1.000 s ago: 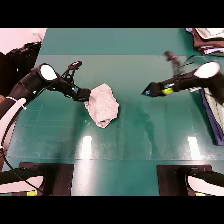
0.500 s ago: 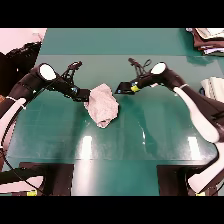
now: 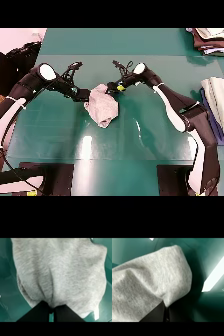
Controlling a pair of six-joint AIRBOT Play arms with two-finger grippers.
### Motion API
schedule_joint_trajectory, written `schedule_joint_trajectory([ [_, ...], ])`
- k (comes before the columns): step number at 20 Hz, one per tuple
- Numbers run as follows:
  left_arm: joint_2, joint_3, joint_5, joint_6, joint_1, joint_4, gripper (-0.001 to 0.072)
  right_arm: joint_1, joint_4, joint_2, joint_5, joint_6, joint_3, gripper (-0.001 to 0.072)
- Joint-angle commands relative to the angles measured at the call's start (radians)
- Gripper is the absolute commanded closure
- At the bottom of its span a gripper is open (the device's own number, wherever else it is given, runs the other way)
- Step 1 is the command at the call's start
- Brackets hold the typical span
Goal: Fold the shirts.
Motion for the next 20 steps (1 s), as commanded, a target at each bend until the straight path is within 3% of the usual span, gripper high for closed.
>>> schedule_joint_trajectory([
  [1, 0.019, 0.002, -0.032, 0.0, 0.001, 0.003, 0.0685, -0.002, -0.026, 0.018, -0.01, -0.003, 0.057, 0.07],
  [7, 0.28, 0.183, -0.043, 0.0, 0.001, 0.039, 0.0684, -0.097, -0.276, 0.384, 0.15, -0.001, 0.056, 0.0701],
  [11, 0.409, 0.323, -0.095, 0.0, 0.0, -0.028, 0.0684, -0.094, -0.326, 0.642, 0.298, 0.023, 0.056, 0.0701],
  [16, 0.406, 0.371, -0.179, 0.0, 0.0, -0.084, 0.0684, -0.025, -0.51, 0.856, 0.305, 0.16, -0.06, 0.07],
  [20, 0.299, 0.298, -0.248, 0.0, -0.032, -0.058, 0.0684, 0.026, -0.528, 0.918, 0.295, 0.201, -0.332, 0.07],
])
